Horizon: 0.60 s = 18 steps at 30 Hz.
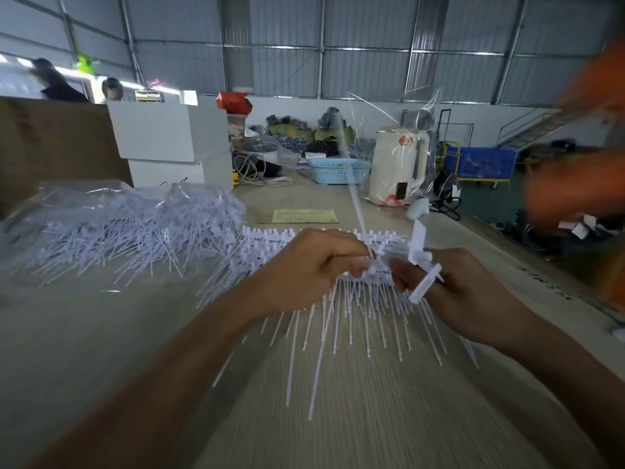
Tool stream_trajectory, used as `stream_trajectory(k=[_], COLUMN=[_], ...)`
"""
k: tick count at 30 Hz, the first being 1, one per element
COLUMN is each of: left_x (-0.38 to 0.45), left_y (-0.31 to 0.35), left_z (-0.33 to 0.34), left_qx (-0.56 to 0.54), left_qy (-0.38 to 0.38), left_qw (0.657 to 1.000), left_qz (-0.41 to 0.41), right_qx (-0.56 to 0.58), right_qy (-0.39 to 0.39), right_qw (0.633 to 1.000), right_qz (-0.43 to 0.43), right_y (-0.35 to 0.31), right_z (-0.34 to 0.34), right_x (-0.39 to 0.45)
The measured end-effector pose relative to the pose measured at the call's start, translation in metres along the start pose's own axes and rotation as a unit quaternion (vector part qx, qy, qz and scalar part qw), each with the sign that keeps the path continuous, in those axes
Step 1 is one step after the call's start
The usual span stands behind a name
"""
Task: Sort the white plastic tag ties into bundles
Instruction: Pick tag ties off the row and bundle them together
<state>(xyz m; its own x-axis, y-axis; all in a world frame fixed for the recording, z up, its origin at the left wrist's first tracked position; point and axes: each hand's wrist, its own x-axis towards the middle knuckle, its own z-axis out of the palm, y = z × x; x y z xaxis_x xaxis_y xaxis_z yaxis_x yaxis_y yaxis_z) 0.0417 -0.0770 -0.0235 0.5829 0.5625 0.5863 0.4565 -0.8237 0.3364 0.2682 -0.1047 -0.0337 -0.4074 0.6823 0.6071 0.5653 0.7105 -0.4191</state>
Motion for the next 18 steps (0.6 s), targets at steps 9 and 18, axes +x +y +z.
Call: stream_trajectory(k=[9,18], left_x=[-0.003,0.003], left_y=[-0.007,0.019], left_z=[-0.011,0.008], left_qx=[-0.013,0.023], left_qy=[0.086,0.137], left_qw=[0.994,0.990], left_qz=[-0.070,-0.008], right_qx=[0.162,0.300], right_qy=[0.066,0.011], right_qw=[0.972,0.933], right_qz=[0.155,0.199], right_y=[0.006,-0.016], right_z=[-0.003,0.017], right_x=[0.003,0.006])
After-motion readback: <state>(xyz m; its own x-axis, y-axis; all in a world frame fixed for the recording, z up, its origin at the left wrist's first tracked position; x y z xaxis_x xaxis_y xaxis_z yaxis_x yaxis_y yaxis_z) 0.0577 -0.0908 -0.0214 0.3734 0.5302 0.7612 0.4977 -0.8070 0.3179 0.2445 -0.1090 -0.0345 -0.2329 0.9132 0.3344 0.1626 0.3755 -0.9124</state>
